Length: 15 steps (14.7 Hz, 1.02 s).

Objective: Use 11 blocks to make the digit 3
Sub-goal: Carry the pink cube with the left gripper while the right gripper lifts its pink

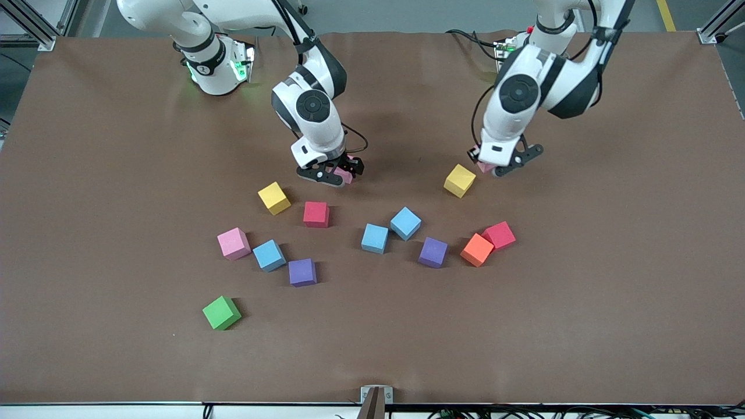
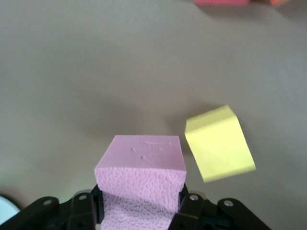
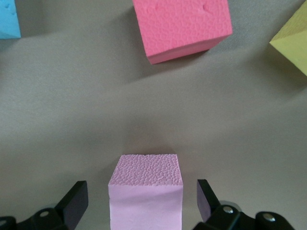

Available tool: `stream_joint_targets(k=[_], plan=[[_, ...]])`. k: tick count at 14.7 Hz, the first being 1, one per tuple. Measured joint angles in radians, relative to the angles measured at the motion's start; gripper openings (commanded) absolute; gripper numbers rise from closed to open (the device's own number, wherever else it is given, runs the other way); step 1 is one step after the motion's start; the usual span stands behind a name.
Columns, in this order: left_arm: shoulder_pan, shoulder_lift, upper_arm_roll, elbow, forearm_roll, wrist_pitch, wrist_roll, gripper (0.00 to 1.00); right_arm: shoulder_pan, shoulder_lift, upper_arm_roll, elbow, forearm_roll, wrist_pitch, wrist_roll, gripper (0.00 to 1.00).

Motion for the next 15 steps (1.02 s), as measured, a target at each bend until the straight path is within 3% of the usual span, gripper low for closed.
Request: stream_joint_targets(k=[6,8,10,13,14,15], plan=[[-0.006,0.046,-0.172,0.071,0.000,-0.005,0.015,0.20,0.039,0.029,-0.001,-0.009,0.000,0.039,0.019,0.96],[-0.008,0.078,-0.218,0.092,0.000,0.041,0.019,0.20,0.048,0.035,-0.002,-0.012,0.000,0.041,0.028,0.82],[-0.014,0.126,-0.255,0.111,0.000,0.104,0.019,0.20,0.050,0.035,-0.002,-0.016,0.000,0.042,0.042,0.62],[-0.066,0.209,-0.266,0.121,0.001,0.196,0.020,0.20,0.050,0.035,-0.004,-0.016,0.000,0.042,0.047,0.07],[-0.090,0.238,-0.266,0.125,0.005,0.222,0.020,0.20,0.050,0.034,-0.004,-0.016,0.000,0.042,0.050,0.00],[-0.110,0.265,-0.266,0.133,0.016,0.243,0.017,0.20,0.050,0.034,-0.006,-0.016,0.000,0.042,0.059,0.00]])
